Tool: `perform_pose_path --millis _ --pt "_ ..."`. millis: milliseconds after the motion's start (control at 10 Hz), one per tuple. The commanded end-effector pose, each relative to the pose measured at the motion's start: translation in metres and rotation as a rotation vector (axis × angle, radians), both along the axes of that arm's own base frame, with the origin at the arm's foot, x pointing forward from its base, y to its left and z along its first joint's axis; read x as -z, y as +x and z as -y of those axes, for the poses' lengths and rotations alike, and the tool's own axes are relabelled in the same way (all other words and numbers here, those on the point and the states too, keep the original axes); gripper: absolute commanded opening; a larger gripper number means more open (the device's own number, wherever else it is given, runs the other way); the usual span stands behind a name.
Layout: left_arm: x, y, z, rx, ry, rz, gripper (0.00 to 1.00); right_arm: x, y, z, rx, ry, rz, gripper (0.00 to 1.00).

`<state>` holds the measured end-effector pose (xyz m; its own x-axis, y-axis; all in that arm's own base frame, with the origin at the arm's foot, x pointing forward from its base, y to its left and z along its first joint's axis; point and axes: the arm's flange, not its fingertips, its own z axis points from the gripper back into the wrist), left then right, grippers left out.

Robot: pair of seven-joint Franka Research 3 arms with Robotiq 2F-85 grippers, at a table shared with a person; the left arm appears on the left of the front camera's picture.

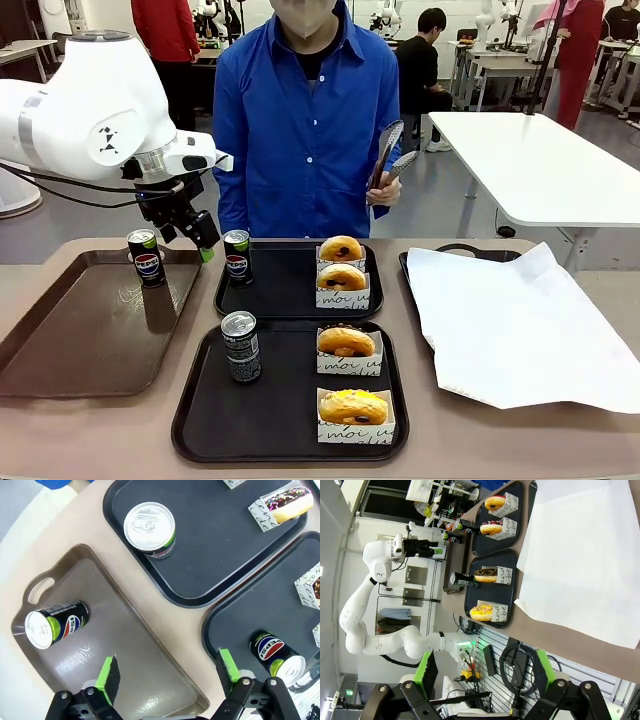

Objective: Set up donuts and drinks on trays.
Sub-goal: Pick up one Pepsi coke from the Handle tray and place it on the Flat Tray without a Pepsi coke.

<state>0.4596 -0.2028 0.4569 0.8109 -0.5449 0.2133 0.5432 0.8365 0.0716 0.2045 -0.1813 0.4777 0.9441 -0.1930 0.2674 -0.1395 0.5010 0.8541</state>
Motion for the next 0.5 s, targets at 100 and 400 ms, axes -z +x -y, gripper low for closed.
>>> perform_pose_path --millis 100,400 --pt "-0.0003 0.0027 0.0008 -0.006 0.001 -0.001 1.00 0.0004 0.0011 0.0000 -0.005 0.017 0.025 1.00" --pt "-0.0003 0.0027 0.0008 -0.006 0.001 -0.001 1.00 0.0004 0.0011 0.0000 -0.005 0.017 0.025 1.00"
